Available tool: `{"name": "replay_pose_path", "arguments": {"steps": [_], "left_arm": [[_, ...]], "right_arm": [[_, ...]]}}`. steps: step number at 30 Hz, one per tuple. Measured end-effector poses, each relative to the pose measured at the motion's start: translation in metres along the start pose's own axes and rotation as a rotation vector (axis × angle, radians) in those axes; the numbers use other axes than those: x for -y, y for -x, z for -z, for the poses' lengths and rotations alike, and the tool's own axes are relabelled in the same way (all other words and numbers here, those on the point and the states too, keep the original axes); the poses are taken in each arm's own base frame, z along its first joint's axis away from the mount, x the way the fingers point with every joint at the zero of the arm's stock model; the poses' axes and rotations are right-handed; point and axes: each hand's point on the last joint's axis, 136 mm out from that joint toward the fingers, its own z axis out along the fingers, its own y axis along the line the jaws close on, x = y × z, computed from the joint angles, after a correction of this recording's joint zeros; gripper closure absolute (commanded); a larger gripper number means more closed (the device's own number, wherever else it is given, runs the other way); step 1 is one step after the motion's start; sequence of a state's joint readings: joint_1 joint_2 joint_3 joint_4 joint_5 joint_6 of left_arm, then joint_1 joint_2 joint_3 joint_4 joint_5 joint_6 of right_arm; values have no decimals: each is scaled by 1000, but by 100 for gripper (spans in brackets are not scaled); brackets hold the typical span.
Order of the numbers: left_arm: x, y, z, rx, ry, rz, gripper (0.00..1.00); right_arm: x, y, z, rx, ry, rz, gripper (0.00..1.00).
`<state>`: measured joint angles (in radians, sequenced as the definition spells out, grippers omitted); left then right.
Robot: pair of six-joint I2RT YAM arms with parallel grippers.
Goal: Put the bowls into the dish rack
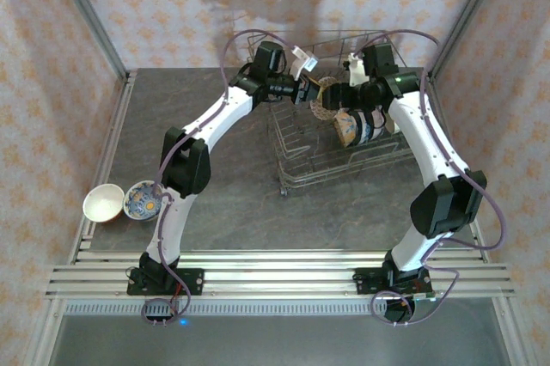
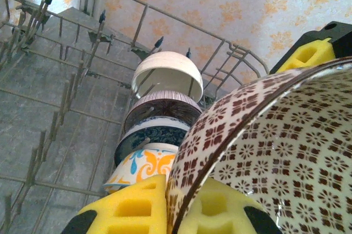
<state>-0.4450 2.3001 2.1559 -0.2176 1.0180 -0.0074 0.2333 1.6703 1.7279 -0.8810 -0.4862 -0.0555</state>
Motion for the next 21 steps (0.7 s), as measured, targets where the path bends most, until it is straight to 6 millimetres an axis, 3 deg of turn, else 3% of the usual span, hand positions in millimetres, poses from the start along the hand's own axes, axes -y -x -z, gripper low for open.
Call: {"name": "replay_pose_path", "arguments": {"steps": [8,15,21], "left_arm": [[-2,2,-5,54,-44,43,100],[3,13,-6,124,-93,48,100],[5,19,-5,155,-112,48,100]], "right_arm": [[0,2,-2,9,55,-28,16],[-2,-10,-11,-24,106,-61,16],[-1,-3,-3,24,140,-75,18]]}}
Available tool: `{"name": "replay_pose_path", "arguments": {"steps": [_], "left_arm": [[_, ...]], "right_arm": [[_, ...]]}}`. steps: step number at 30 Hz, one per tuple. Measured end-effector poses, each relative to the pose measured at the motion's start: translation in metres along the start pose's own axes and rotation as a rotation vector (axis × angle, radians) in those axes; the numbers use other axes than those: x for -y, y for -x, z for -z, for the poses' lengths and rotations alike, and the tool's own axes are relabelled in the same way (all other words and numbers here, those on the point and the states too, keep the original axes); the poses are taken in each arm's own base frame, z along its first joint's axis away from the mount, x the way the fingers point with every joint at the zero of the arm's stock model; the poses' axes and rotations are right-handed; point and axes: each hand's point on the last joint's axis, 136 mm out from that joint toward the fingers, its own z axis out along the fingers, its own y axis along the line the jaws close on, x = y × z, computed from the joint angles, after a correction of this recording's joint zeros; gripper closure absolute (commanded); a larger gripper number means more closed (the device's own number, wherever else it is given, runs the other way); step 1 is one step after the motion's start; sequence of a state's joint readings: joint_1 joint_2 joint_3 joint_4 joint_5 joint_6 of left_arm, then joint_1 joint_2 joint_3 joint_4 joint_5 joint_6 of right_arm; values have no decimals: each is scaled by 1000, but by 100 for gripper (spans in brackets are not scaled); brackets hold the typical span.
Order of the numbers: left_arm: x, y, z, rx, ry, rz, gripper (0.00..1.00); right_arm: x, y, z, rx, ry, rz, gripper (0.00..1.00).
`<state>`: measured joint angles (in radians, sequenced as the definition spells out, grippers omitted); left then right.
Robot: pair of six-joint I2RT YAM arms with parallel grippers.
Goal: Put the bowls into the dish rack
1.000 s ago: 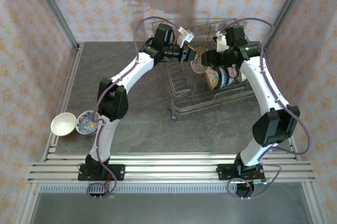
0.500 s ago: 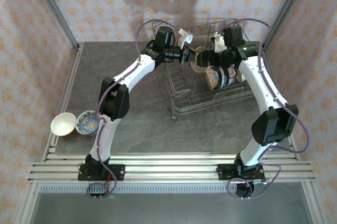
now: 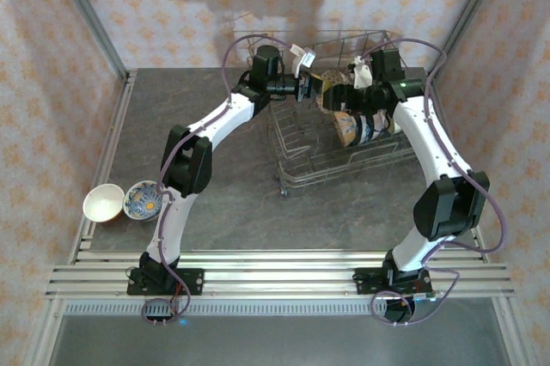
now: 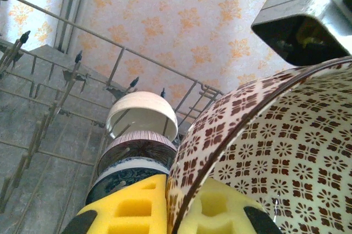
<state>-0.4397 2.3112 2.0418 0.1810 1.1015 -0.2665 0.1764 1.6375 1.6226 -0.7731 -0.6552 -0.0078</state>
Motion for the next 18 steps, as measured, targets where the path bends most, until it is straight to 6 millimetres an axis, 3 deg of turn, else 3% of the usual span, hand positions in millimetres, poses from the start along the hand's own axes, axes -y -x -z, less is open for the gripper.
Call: {"name": "replay_pose_path", "arguments": {"steps": [6,11,18], "left_arm": [[-1,2,4,6,-11,8,100],[0,5,4,16,-18,22,100],[1,8,3,31,-33,39,100]], "right_arm": [[-6,6,12,54,19,18,17],[-3,17,23,102,52,11,24],[-9,21,24,114,94,18,32]]}}
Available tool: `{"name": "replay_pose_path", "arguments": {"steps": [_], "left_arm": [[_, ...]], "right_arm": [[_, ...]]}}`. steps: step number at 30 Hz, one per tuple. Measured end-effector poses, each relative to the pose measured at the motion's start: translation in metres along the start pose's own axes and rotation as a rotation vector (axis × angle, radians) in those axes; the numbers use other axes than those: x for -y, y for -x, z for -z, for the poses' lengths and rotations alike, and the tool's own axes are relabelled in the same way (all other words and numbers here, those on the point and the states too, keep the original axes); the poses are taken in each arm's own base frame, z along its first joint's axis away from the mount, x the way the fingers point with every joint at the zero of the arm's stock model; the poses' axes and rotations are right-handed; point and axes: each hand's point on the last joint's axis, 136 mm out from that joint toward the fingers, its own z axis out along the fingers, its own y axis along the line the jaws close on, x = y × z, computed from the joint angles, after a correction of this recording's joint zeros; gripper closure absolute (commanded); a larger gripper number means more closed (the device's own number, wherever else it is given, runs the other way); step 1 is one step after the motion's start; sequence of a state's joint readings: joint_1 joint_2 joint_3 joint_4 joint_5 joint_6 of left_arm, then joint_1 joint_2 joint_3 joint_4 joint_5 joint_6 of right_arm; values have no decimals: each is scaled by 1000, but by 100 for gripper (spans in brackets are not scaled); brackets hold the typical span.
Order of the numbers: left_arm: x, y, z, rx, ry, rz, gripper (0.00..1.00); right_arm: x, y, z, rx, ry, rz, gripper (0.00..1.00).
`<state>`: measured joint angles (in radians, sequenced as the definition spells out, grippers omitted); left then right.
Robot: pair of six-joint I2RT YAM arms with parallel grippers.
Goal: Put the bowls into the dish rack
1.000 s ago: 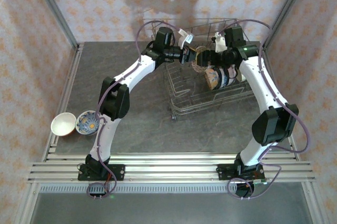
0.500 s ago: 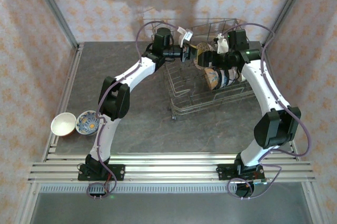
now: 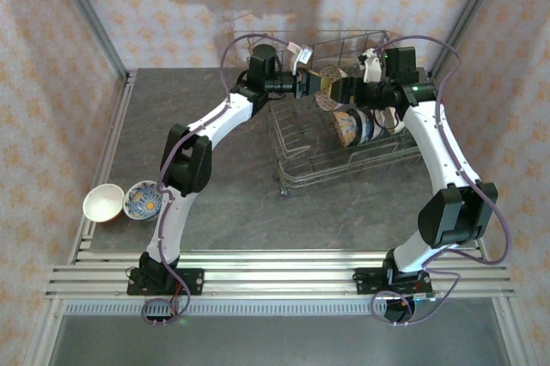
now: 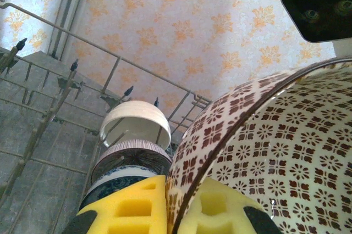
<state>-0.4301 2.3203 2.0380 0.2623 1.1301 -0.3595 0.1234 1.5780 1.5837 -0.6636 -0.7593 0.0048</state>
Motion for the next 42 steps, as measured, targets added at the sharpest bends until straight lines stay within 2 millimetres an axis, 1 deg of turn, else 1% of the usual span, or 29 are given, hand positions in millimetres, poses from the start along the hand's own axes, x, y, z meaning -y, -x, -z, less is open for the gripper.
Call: {"name": "replay_pose_path", "arguments": {"steps": [6,8,13,14,16,19,26,33,37,39,41,42], "left_arm": [[-1,-1,0,-2,4,2,99],[-2,-3,0,-8,11,-4,92],[-6,-9,0,-40,39,-35,67],[-8,-10,0,-47,49,-40,64],[-10,-13,0,-64,63,-51,62],[-11,-18,0,-90,78,-64,54],[-14,-32,1,-169,125,-82,46],[-18,-47,5,-255,178,-93,43],[-20,-53,6,-290,200,-106,44],[-21,-56,6,-306,206,-110,46],[-23,-58,5,-319,217,-119,54],[-23,-60,5,-327,220,-120,56]], "right_arm": [[1,1,0,5,0,3,37],[2,0,0,3,-3,1,38],[6,-7,-4,-15,-9,-11,39],[8,-10,-6,-21,-11,-15,40],[12,-17,-9,-39,-15,-27,40],[19,-28,-14,-64,-29,-45,41],[31,-43,-21,-98,-59,-71,42],[38,-44,-21,-96,-97,-71,44],[40,-44,-22,-95,-108,-63,46],[39,-42,-22,-95,-106,-58,46],[38,-41,-25,-96,-104,-51,46],[38,-41,-27,-99,-104,-48,46]]}}
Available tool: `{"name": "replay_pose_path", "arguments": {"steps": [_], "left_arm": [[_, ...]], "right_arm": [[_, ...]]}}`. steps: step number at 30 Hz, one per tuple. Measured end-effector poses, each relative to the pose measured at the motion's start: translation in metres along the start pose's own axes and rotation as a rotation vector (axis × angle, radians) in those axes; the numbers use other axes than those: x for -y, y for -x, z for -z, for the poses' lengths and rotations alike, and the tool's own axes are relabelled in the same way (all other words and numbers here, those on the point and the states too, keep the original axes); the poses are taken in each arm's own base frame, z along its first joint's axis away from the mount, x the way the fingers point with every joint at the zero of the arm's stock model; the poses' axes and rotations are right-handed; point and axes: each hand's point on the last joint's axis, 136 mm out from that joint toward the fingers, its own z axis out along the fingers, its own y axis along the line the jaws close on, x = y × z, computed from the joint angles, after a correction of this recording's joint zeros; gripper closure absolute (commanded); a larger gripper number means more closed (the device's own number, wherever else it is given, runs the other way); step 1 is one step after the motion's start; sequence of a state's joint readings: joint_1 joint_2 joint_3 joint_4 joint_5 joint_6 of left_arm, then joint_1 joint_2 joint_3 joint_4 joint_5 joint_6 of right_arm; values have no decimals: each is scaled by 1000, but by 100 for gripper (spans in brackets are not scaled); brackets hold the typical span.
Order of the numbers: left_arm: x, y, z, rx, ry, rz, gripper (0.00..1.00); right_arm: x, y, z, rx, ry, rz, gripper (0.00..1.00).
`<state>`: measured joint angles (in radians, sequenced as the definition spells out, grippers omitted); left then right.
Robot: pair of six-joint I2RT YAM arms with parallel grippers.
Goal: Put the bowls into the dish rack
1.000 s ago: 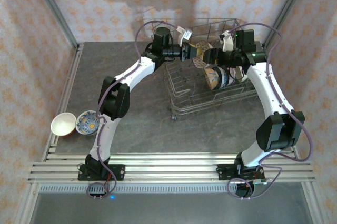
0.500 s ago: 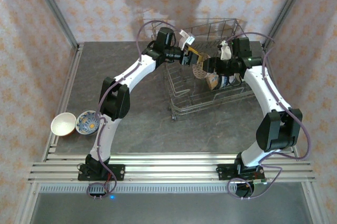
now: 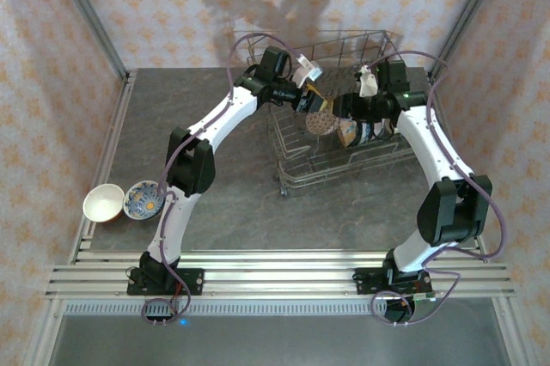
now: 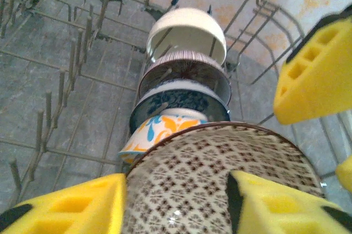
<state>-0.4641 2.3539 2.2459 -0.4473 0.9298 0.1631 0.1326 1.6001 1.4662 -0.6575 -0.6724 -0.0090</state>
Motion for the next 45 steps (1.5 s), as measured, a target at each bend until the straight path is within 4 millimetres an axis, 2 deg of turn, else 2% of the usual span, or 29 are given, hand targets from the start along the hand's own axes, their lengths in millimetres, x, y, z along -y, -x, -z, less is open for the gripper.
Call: {"name": "replay_pose_path", "arguments": {"steps": [5,11,15,18,22,29,35,38,41,45], "left_arm": [[-1,-6,-2,-31,24,-18,59],[-6,-10,0,-56,60,-37,70],[-7,-13,0,-72,68,-39,76],[-6,-16,-2,-83,73,-47,77],[-5,-18,-3,-94,75,-42,78],[-3,-19,-3,-95,74,-26,77],[-2,-17,-3,-79,75,21,71],[2,-15,-1,-73,64,47,65],[5,-11,2,-57,60,69,58],[3,-4,9,-29,89,116,56]], "right_arm": [[1,-2,-10,-32,-45,26,48],[7,-1,-12,-62,-135,44,49],[14,4,-10,-85,-227,34,53],[14,2,-7,-103,-288,38,55],[9,-4,-6,-145,-348,52,64],[16,-21,-13,-219,-466,48,78],[17,-17,-12,-192,-580,52,93],[18,-15,-11,-176,-618,43,100],[18,-13,-10,-160,-657,48,100],[16,-11,-8,-128,-727,63,100]]}}
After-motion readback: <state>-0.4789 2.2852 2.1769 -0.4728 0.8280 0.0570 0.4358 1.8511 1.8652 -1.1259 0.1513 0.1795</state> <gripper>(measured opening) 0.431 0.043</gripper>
